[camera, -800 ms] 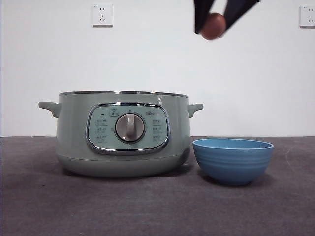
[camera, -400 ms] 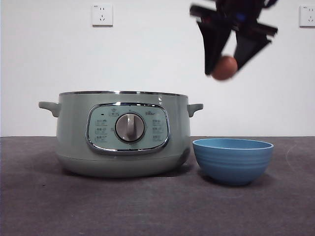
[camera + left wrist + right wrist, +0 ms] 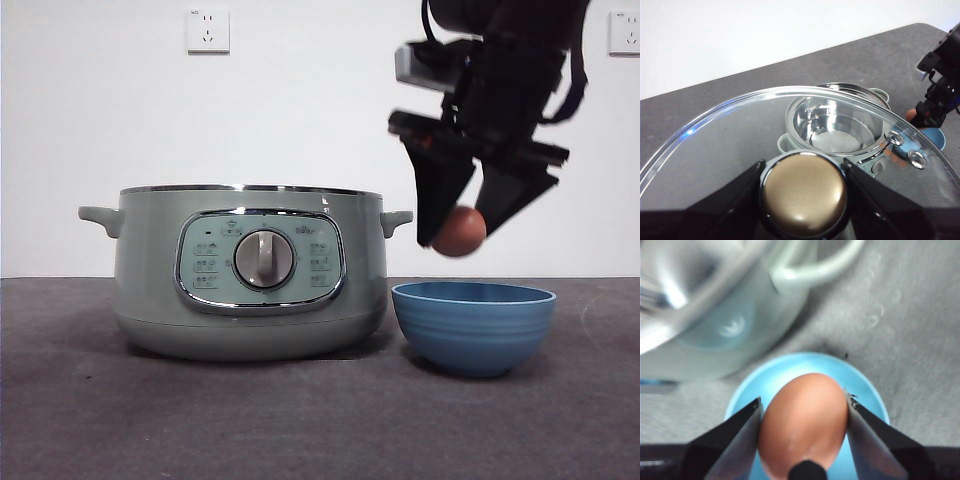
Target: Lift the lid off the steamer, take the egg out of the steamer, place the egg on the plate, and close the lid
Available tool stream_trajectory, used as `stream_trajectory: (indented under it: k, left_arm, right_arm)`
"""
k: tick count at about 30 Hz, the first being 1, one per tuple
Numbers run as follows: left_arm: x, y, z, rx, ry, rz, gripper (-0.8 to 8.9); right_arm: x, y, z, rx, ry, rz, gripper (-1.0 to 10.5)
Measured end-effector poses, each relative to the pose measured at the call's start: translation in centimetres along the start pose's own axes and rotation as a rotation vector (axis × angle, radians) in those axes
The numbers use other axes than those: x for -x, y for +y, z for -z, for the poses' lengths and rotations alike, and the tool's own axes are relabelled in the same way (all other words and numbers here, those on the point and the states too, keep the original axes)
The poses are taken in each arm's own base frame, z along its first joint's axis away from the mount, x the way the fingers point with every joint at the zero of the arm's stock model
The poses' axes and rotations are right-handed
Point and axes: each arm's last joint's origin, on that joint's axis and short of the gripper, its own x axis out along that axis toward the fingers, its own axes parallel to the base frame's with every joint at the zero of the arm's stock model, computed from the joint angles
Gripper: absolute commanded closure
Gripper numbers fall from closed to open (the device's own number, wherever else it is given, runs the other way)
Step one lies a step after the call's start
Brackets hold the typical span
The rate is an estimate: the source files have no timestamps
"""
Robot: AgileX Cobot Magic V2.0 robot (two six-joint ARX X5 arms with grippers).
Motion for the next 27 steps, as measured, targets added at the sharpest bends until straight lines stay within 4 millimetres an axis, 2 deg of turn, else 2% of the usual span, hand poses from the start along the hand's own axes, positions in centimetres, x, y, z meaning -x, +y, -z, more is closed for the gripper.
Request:
stream_trajectory:
  k: [14, 27]
  left_arm:
    - [0.0, 0.0, -0.1, 0.001, -0.007, 0.000, 8.22]
    - [0.0, 0.0, -0.1, 0.001, -0.008, 0.000, 8.22]
  right_arm:
    - [-3.6, -0.1, 3.2, -0.001, -0.015, 0.000, 9.6]
    - [-6.2, -0.3, 3.4, -0.005, 0.016, -0.024, 9.6]
